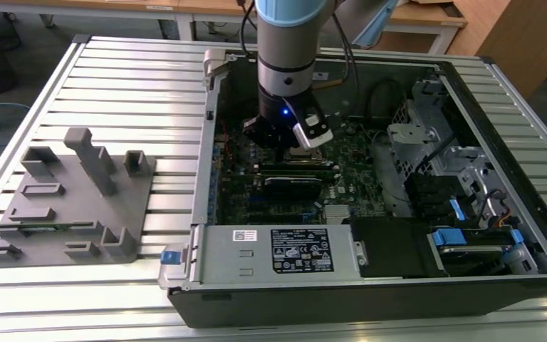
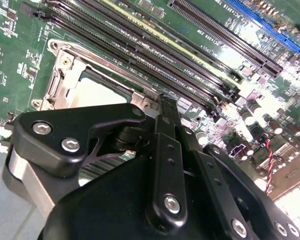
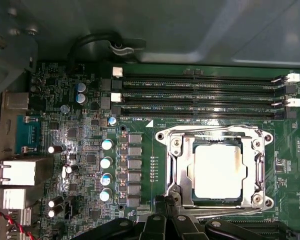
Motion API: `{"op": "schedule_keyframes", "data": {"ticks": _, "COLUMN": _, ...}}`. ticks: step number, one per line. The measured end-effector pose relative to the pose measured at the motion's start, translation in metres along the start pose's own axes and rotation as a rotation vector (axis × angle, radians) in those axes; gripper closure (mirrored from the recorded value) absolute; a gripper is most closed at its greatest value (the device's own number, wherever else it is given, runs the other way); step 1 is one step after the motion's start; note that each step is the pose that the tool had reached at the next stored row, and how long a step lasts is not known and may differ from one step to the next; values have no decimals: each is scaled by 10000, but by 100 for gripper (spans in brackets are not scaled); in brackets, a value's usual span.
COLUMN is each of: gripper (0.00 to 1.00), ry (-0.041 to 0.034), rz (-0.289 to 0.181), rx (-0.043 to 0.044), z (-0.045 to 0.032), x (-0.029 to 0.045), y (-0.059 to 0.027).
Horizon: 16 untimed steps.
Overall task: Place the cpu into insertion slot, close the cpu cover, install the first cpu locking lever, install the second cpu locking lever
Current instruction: 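Install the second cpu locking lever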
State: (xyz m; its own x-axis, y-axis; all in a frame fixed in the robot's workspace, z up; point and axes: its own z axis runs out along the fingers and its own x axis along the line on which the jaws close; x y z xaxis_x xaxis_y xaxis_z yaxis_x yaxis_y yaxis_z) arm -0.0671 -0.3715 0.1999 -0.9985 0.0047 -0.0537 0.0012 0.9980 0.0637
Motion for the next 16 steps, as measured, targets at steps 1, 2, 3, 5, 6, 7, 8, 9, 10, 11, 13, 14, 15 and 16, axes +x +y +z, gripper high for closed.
{"op": "schedule_keyframes", "data": {"ticks": 1, "gripper": 89, "ry": 1, "rz": -1, "rx": -3, "z": 3, "x": 0, "y": -1}}
{"op": "schedule_keyframes", "data": {"ticks": 2, "gripper": 89, "ry": 2, "rz": -1, "rx": -5, "z": 3, "x": 0, "y": -1}}
{"op": "schedule_keyframes", "data": {"ticks": 3, "gripper": 89, "ry": 2, "rz": -1, "rx": -6, "z": 4, "x": 1, "y": -1}}
{"op": "schedule_keyframes", "data": {"ticks": 5, "gripper": 89, "ry": 1, "rz": -1, "rx": -8, "z": 5, "x": 1, "y": -1}}
{"op": "schedule_keyframes", "data": {"ticks": 6, "gripper": 89, "ry": 1, "rz": -1, "rx": -8, "z": 5, "x": 1, "y": 0}}
{"op": "schedule_keyframes", "data": {"ticks": 7, "gripper": 89, "ry": 1, "rz": -1, "rx": -8, "z": 5, "x": 0, "y": 0}}
{"op": "schedule_keyframes", "data": {"ticks": 8, "gripper": 89, "ry": 0, "rz": -1, "rx": -9, "z": 5, "x": 1, "y": -1}}
{"op": "schedule_keyframes", "data": {"ticks": 9, "gripper": 89, "ry": -1, "rz": -1, "rx": -9, "z": 6, "x": 1, "y": -2}}
{"op": "schedule_keyframes", "data": {"ticks": 10, "gripper": 89, "ry": -1, "rz": 0, "rx": -11, "z": 6, "x": 1, "y": -3}}
{"op": "schedule_keyframes", "data": {"ticks": 11, "gripper": 89, "ry": -1, "rz": -1, "rx": -11, "z": 6, "x": 0, "y": -5}}
{"op": "schedule_keyframes", "data": {"ticks": 13, "gripper": 89, "ry": 0, "rz": -1, "rx": -8, "z": 5, "x": 0, "y": -9}}
{"op": "schedule_keyframes", "data": {"ticks": 14, "gripper": 89, "ry": 0, "rz": -1, "rx": -3, "z": 5, "x": 1, "y": -10}}
{"op": "schedule_keyframes", "data": {"ticks": 15, "gripper": 89, "ry": 0, "rz": -1, "rx": 5, "z": 5, "x": 1, "y": -11}}
{"op": "schedule_keyframes", "data": {"ticks": 16, "gripper": 89, "ry": 0, "rz": -3, "rx": 15, "z": 4, "x": 1, "y": -12}}
